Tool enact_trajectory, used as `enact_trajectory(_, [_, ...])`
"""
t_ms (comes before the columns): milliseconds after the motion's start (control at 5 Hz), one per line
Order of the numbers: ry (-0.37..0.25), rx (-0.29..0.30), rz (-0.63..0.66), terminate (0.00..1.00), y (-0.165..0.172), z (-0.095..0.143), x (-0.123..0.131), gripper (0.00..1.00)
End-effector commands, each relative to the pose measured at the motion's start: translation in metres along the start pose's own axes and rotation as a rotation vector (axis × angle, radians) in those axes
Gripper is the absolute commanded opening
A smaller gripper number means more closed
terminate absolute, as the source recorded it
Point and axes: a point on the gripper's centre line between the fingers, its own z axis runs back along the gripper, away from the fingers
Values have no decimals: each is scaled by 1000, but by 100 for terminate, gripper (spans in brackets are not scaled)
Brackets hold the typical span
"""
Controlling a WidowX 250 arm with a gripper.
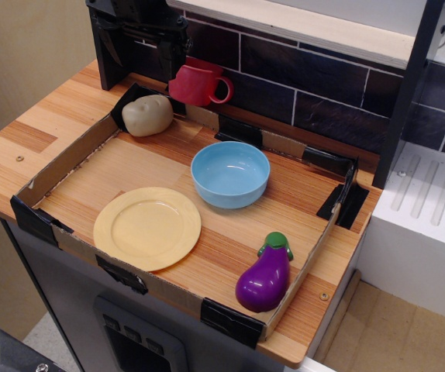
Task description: Put bowl on plate
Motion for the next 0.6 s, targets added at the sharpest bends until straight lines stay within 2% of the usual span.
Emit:
enact_trajectory(0, [0, 0, 0, 0, 0, 0, 0, 100])
enact_trajectory(400, [61, -86, -44, 0, -73, 18, -25, 100])
